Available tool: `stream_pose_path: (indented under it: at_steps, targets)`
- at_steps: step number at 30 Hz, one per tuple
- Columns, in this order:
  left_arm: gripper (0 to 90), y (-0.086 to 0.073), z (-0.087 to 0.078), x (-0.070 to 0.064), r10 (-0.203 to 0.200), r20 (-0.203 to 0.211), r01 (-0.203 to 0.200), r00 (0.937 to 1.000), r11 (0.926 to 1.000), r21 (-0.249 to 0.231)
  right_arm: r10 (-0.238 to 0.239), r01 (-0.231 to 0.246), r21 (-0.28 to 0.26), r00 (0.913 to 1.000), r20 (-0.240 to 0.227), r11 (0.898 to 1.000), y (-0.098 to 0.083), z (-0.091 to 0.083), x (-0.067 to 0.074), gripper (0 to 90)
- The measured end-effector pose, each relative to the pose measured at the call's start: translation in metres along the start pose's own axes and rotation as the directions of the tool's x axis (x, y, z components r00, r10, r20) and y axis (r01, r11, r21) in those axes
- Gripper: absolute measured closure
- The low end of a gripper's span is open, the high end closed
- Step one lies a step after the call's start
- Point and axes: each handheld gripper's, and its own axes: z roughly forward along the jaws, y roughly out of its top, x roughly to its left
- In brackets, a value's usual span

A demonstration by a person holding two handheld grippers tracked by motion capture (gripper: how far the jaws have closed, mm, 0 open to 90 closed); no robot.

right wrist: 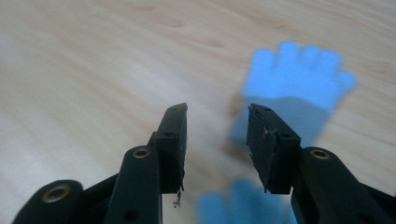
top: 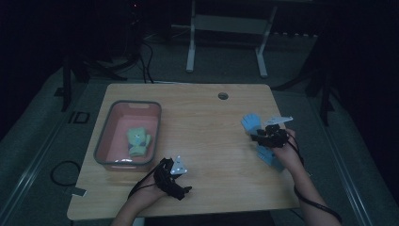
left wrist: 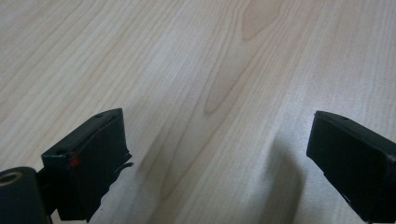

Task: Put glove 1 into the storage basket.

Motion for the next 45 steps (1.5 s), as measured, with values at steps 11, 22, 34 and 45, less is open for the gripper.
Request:
stream_pose_path:
  at_steps: [11, 22, 34, 45]
  targets:
    - [5.5, -0.008, -0.004, -0.004, -0.026, -0.013, 0.025, 0.9996, 0.9994, -0.025, 0.025, -0.024, 0.034, 0.9996, -0.015, 0.999, 0.019, 0.029, -0.043, 61.0]
    - [5.5, -0.011, -0.004, -0.003, -0.032, -0.014, 0.032, 0.9994, 0.9989, -0.035, 0.027, -0.03, 0.076, 0.9988, 0.041, 0.997, 0.009, 0.062, -0.052, 60.5]
    - [5.5, -0.012, -0.004, -0.002, -0.044, -0.013, 0.043, 0.9989, 0.9979, -0.049, 0.176, -0.178, 0.12, 0.9839, 0.032, 0.977, 0.024, 0.052, -0.043, 86.6]
    - [5.5, -0.013, -0.001, -0.003, -0.034, -0.015, 0.034, 0.9993, 0.999, -0.028, 0.133, -0.133, -0.006, 0.9911, -0.005, 0.991, 0.052, 0.001, 0.019, 86.7]
